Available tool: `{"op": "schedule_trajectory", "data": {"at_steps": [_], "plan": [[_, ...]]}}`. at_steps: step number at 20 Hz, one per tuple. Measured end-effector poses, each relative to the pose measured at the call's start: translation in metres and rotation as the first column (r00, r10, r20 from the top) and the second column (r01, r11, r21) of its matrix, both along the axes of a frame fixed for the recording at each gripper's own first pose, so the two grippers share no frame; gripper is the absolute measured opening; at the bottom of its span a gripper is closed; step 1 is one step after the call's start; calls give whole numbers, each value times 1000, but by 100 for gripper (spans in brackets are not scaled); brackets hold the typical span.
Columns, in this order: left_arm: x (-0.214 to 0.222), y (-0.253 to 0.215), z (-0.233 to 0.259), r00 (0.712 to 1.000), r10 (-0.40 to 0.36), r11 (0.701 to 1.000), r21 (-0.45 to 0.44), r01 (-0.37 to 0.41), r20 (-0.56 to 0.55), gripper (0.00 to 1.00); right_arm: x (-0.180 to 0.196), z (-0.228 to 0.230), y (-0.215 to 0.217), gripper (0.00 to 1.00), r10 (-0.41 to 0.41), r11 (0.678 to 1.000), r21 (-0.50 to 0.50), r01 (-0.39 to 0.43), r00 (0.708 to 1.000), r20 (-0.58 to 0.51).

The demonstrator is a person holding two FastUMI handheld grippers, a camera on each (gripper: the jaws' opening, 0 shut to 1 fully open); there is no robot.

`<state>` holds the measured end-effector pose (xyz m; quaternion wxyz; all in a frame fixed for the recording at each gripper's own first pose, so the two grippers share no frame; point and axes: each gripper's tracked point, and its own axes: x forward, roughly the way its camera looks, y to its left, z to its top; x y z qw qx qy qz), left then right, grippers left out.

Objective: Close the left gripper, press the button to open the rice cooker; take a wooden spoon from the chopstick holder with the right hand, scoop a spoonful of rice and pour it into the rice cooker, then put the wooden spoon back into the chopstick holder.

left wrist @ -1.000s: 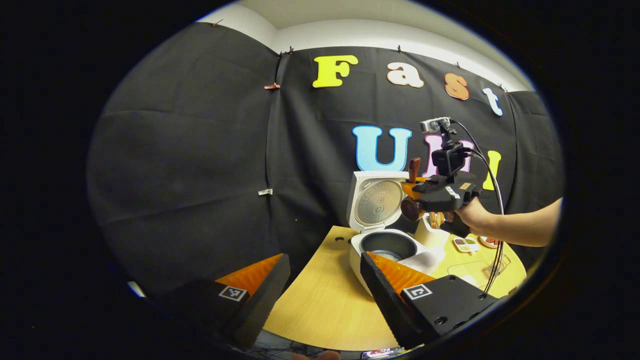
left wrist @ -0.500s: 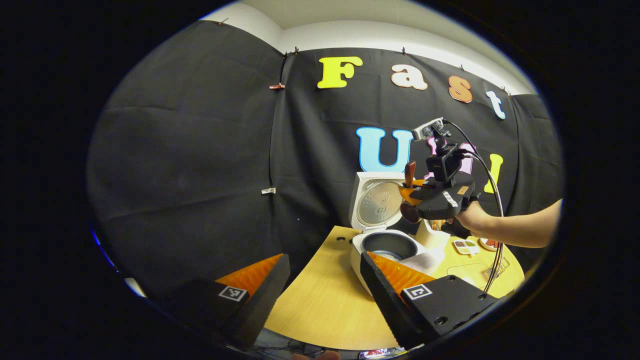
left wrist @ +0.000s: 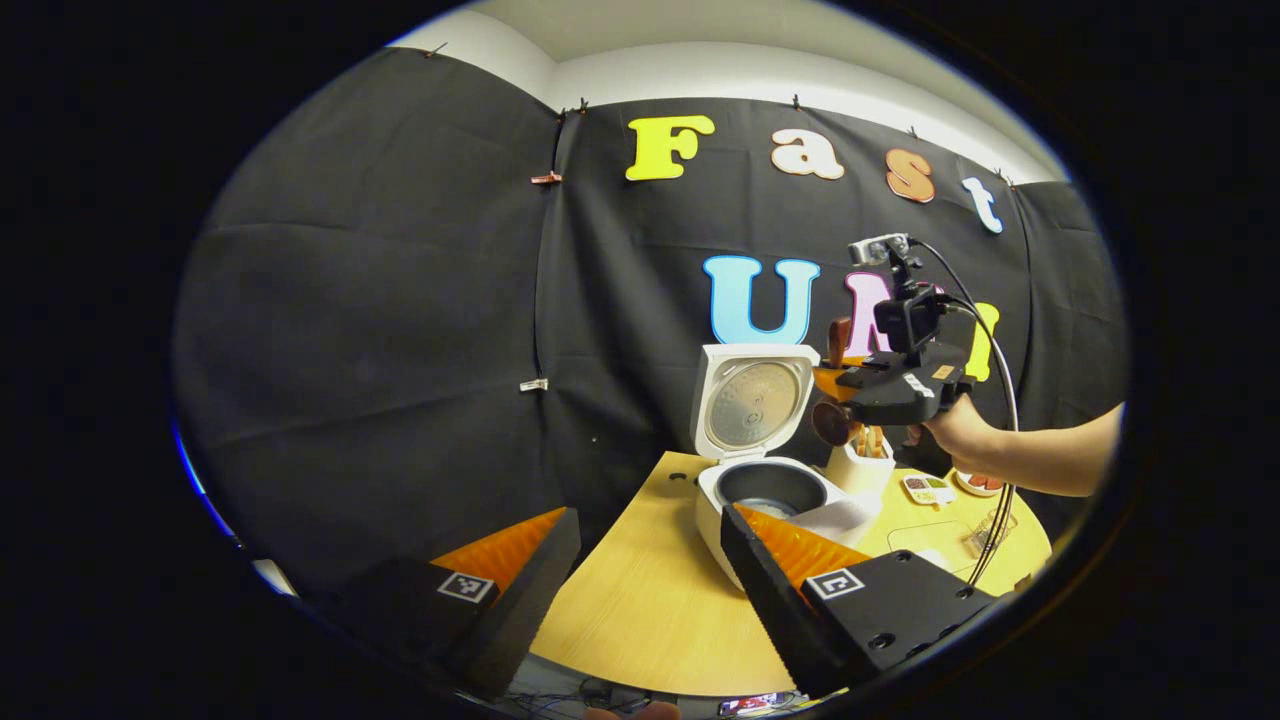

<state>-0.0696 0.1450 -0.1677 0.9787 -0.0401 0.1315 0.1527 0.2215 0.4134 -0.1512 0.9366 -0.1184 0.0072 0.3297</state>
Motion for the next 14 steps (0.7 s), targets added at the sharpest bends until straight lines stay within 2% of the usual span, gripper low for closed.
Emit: {"op": "schedule_trajectory", "data": {"at_steps": [7, 14], "plan": [[7, -27, 13, 998, -39, 999, -7, 39, 40, 98, -16, 46, -92, 13, -57, 979, 191, 71, 995, -77], [27, -66, 22, 991, -116, 993, 5, 116, 64, 97, -34, 75, -224, 12, -190, 948, 249, 198, 980, -57]]}}
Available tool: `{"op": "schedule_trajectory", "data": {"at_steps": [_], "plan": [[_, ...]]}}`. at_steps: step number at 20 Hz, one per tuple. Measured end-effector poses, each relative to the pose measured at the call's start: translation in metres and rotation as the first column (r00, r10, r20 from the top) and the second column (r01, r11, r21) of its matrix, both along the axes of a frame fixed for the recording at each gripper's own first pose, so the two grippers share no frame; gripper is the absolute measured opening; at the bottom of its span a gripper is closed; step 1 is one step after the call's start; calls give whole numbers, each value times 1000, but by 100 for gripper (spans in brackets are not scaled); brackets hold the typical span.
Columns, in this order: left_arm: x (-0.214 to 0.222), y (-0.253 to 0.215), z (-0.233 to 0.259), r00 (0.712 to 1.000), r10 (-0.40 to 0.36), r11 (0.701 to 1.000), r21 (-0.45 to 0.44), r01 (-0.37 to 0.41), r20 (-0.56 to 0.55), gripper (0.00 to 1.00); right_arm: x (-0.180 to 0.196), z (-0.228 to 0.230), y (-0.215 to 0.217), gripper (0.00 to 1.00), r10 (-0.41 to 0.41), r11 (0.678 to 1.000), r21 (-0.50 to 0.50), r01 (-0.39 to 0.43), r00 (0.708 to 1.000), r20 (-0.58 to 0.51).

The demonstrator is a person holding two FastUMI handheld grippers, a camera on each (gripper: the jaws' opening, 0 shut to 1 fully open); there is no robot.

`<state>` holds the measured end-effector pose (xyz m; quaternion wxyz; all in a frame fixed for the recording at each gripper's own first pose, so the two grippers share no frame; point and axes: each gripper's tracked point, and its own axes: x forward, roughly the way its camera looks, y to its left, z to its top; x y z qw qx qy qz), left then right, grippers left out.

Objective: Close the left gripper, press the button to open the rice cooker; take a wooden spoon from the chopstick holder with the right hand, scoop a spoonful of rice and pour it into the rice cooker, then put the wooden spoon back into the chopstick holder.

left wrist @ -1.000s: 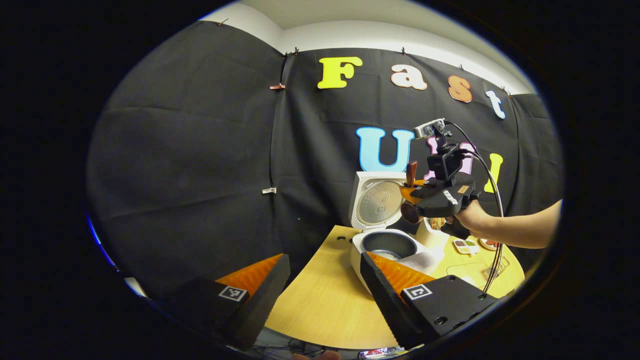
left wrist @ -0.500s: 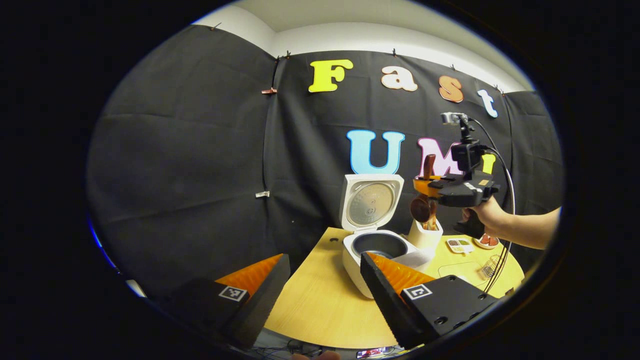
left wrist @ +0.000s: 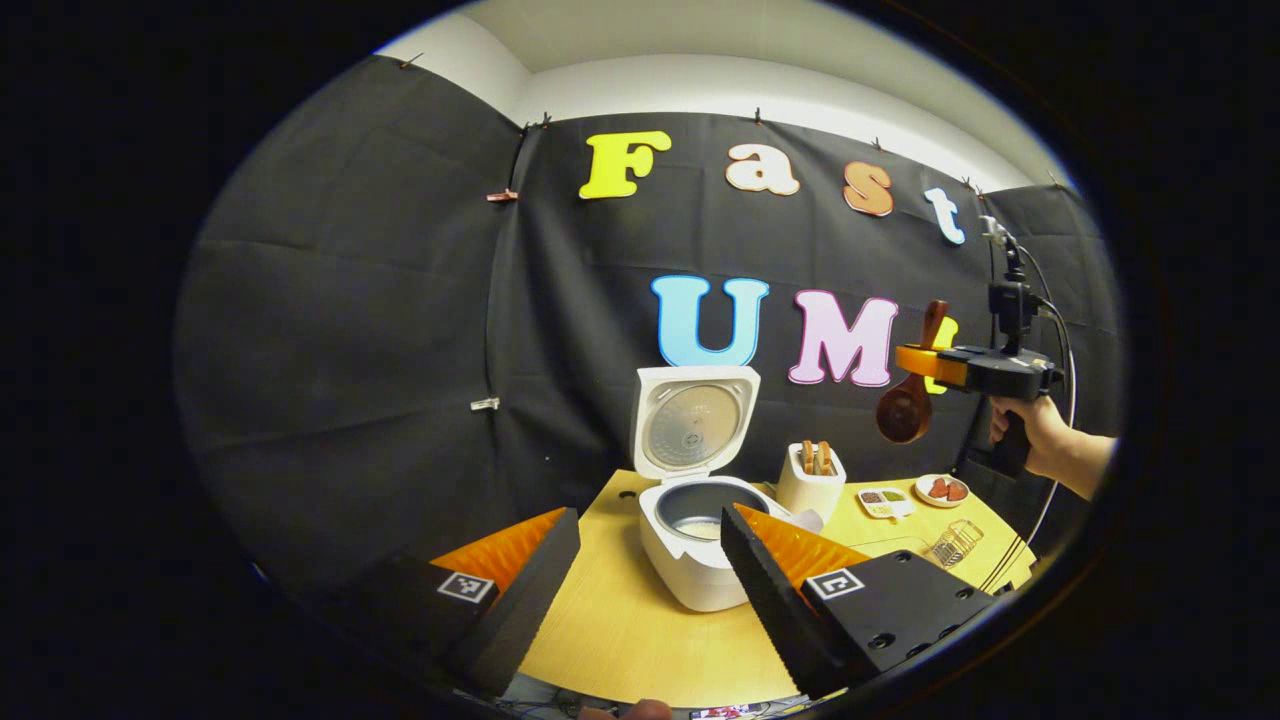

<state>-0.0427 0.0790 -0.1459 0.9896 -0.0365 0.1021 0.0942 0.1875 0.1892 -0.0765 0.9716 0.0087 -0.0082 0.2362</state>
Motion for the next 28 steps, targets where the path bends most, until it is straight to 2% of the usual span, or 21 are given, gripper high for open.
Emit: {"op": "schedule_trajectory", "data": {"at_steps": [4, 5, 6, 14, 21, 28], "plan": [[16, -23, 2, 999, -35, 999, 9, 35, 3, 98, -5, -5, -73, 13, -63, 998, -12, 63, 998, -1], [20, -28, 3, 999, -40, 999, 10, 40, 4, 98, -5, -9, -90, 8, -79, 997, -14, 79, 997, -11], [23, -34, 4, 999, -43, 999, 10, 43, 6, 98, -5, -14, -108, 13, -93, 996, -16, 93, 995, -23], [35, -80, 6, 999, -42, 998, 42, 43, -14, 98, 2, -78, -224, 13, -190, 981, 0, 193, 970, -149], [30, -122, 3, 999, -8, 1000, -11, 8, -43, 98, 10, -170, -271, 13, -197, 970, 68, 232, 923, -331], [16, -138, 8, 995, 69, 997, 36, -66, -73, 97, 24, -254, -285, 13, -204, 949, 120, 292, 857, -472]]}}
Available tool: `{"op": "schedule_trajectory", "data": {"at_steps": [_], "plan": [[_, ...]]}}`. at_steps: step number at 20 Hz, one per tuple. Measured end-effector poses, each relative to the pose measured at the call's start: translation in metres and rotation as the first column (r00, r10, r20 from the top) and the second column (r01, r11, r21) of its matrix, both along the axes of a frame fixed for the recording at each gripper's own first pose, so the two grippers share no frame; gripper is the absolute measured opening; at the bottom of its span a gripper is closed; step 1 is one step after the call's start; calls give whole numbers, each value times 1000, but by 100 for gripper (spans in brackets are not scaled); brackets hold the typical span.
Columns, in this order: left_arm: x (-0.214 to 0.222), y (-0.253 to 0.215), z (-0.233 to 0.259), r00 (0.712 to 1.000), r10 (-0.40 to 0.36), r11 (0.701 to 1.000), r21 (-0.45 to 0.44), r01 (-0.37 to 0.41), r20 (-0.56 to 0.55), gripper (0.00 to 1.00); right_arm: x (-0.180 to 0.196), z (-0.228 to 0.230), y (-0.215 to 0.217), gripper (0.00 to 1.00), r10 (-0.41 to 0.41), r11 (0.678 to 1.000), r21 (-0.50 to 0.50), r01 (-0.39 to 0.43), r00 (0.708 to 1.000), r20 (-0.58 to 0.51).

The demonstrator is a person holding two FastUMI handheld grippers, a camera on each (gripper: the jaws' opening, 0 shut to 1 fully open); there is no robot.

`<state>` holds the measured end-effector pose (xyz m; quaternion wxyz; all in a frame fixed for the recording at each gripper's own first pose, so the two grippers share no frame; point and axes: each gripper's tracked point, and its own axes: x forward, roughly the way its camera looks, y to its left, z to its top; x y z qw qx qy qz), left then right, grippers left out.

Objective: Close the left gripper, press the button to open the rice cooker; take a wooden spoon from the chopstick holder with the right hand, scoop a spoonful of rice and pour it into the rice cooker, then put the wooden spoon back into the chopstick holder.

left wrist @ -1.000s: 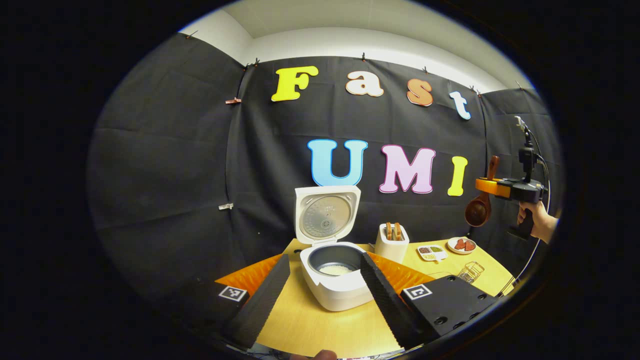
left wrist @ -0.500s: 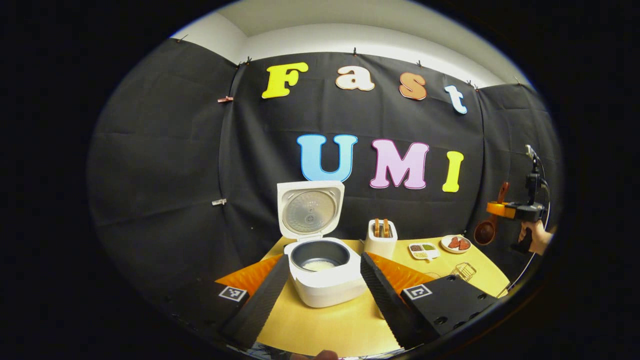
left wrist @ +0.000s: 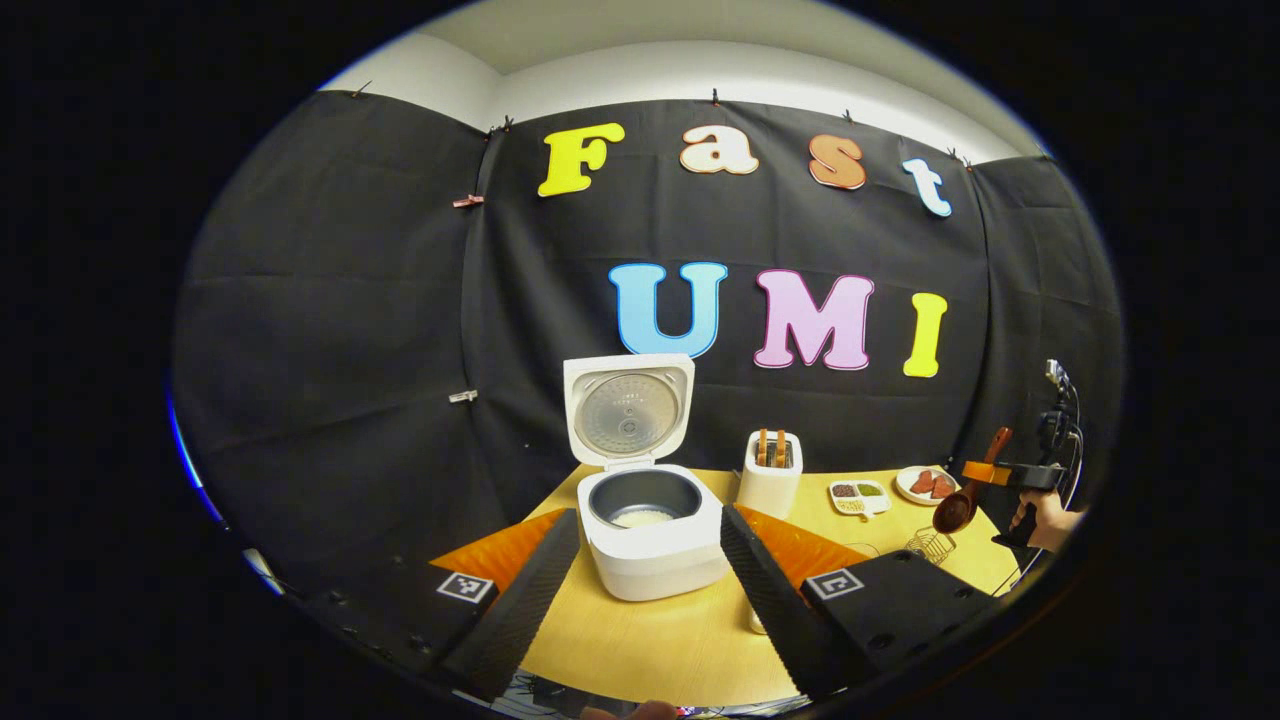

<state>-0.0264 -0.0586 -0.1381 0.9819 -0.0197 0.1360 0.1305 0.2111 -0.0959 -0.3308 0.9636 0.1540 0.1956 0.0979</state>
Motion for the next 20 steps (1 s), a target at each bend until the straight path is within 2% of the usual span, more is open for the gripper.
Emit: {"op": "schedule_trajectory", "data": {"at_steps": [1, 2, 5, 10, 16, 20], "plan": [[-3, -3, 0, 1000, 7, 1000, -7, -7, -4, 98, 1, -11, -2, 9, -6, 1000, -7, 6, 1000, -17], [-4, -4, 0, 1000, 16, 1000, -17, -17, -5, 98, 3, -22, -3, 13, -7, 1000, -13, 6, 999, -31], [-14, -2, 4, 998, 60, 998, -25, -60, -11, 98, 3, -51, -6, 13, -4, 999, -32, 1, 997, -73], [-28, 2, 0, 993, 114, 993, -5, -114, -40, 98, 3, -84, -10, 13, -14, 1000, -7, 14, 992, -122], [-23, -4, 0, 992, 116, 993, -7, -117, -46, 98, 1, -116, -20, 14, -34, 999, -16, 32, 983, -182], [-18, -4, 2, 994, 104, 994, -14, -104, -36, 98, -4, -119, -28, 19, -54, 999, -18, 51, 979, -198]]}}
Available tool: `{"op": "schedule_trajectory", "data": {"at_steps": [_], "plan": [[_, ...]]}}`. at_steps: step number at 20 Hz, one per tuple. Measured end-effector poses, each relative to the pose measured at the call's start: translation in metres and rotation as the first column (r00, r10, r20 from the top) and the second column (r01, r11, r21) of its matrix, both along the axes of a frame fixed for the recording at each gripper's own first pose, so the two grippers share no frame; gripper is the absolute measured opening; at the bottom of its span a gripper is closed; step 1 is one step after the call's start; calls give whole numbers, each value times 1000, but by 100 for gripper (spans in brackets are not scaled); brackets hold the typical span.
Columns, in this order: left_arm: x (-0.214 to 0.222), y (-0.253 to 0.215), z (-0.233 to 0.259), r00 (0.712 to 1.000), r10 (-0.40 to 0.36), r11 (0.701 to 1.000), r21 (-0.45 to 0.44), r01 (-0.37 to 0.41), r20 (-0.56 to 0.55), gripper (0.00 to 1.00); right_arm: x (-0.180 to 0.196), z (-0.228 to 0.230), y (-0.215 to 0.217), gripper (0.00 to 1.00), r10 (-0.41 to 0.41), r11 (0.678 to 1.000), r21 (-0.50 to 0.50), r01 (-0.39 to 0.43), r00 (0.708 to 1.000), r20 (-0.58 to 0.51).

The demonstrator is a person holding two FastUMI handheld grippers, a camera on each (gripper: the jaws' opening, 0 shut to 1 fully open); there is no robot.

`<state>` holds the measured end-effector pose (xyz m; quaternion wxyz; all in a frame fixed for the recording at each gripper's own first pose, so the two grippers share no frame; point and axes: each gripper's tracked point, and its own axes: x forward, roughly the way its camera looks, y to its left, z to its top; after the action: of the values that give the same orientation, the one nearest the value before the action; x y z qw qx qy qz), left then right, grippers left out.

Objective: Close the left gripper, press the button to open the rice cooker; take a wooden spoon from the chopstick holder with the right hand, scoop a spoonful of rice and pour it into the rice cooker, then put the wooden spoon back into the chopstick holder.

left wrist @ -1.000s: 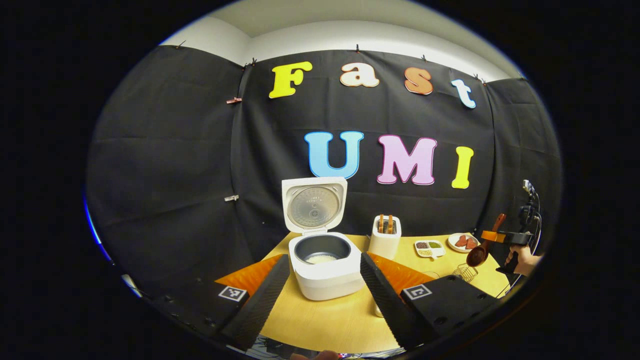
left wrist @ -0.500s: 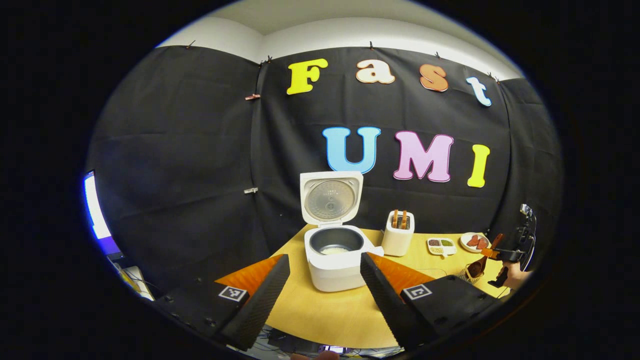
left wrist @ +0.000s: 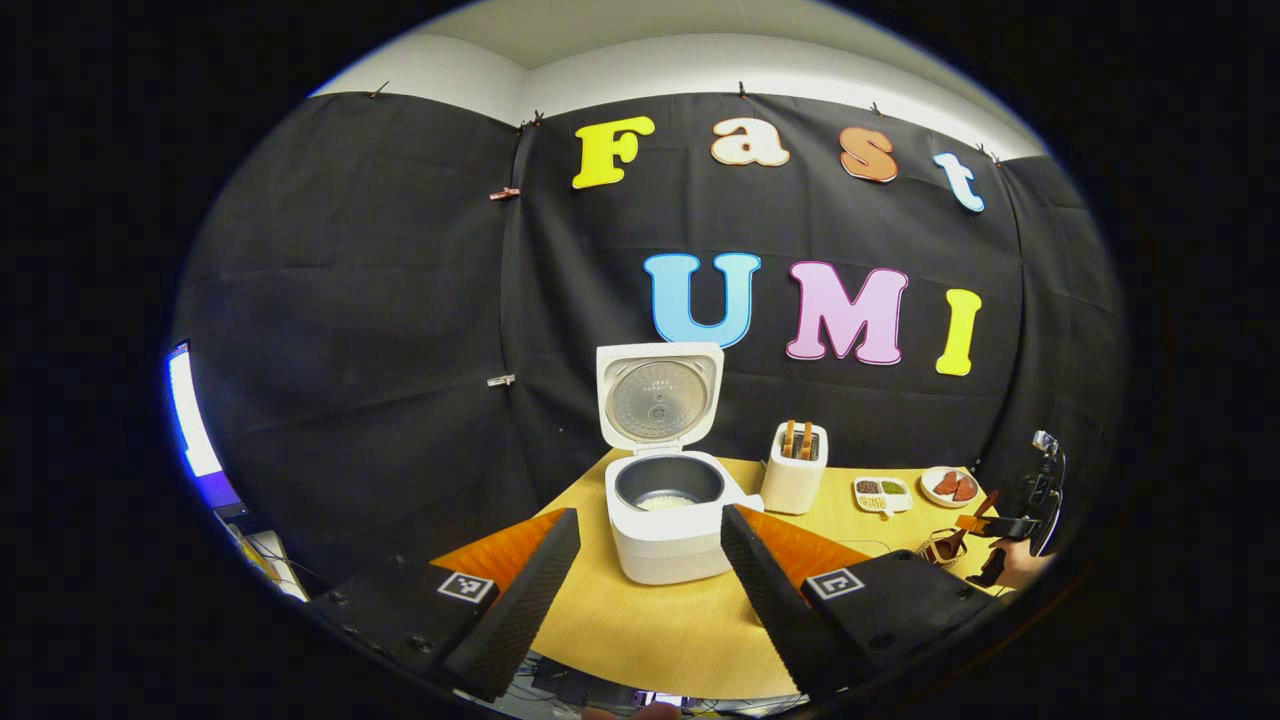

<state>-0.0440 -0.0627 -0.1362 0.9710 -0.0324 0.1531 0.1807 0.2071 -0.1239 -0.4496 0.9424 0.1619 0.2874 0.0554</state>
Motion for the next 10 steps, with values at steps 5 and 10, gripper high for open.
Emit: {"op": "schedule_trajectory", "data": {"at_steps": [5, 10], "plan": [[4, 6, -3, 1000, -28, 999, -27, 28, 8, 98, -8, -1, -21, 54, -74, 997, -39, 73, 996, -40], [12, 20, 0, 996, -84, 995, -41, 86, 32, 98, -29, 17, -34, 81, -151, 986, -72, 149, 988, -24]]}}
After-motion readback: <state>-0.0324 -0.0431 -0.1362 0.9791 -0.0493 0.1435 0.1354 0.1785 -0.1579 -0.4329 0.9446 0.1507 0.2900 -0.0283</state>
